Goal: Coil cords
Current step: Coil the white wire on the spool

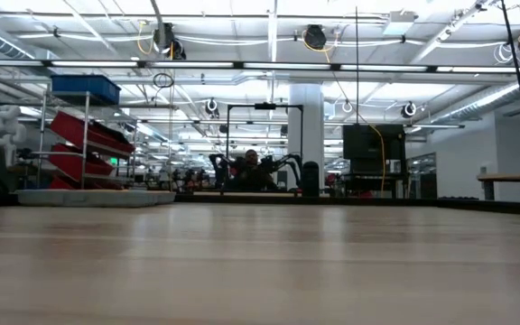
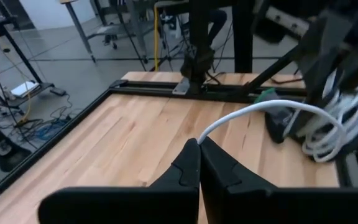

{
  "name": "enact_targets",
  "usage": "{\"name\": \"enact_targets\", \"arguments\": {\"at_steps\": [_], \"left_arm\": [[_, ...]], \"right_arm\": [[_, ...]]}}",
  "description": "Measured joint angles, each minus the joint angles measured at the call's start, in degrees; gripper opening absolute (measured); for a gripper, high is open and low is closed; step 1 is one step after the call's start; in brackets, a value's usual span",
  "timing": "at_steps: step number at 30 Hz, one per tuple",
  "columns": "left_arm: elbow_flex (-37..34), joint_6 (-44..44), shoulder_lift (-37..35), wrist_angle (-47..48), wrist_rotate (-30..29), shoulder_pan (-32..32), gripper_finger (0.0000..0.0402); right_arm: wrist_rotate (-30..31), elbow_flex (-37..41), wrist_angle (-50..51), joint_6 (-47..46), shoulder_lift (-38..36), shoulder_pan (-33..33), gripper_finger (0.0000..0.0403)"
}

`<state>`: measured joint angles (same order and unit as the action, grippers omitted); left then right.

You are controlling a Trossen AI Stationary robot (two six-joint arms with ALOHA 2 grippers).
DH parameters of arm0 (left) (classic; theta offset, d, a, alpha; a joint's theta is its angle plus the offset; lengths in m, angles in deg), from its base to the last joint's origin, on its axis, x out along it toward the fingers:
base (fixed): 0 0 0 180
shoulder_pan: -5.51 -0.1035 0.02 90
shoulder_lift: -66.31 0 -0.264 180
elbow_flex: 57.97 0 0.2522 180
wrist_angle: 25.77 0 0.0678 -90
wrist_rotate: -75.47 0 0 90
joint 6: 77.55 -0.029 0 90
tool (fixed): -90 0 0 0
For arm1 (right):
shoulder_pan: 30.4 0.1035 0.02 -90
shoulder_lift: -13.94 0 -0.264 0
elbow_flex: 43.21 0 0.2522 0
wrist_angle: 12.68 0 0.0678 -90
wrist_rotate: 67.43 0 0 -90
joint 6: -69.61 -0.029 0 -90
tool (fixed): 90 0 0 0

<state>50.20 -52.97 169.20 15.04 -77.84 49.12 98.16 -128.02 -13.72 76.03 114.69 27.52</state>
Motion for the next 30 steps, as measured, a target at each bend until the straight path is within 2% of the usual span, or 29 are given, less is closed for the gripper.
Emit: {"name": "enact_targets", "arguments": {"at_steps": [5, 12, 27, 30], "left_arm": [[2.6, -2.6, 0.0, 0.0, 0.0, 0.0, 0.0001], [6.1, -5.9, 0.0, -0.4, 0.0, -0.1, 0.0001], [6.3, -8.7, 0.1, -6.6, 3.4, -0.8, 0.0001], [6.3, -11.4, 0.1, -7.4, 3.4, -0.9, 0.0001]], "right_arm": [[-1.0, 0.0, 0.7, 0.4, 0.0, -0.4, 0.0], [-0.9, 0.0, 5.9, -3.9, 0.0, -1.2, 0.0], [-0.6, 0.0, 6.4, -7.5, 0.0, -6.4, 0.0], [-0.7, 0.0, 6.4, -7.7, 0.0, -7.4, 0.0]]}}
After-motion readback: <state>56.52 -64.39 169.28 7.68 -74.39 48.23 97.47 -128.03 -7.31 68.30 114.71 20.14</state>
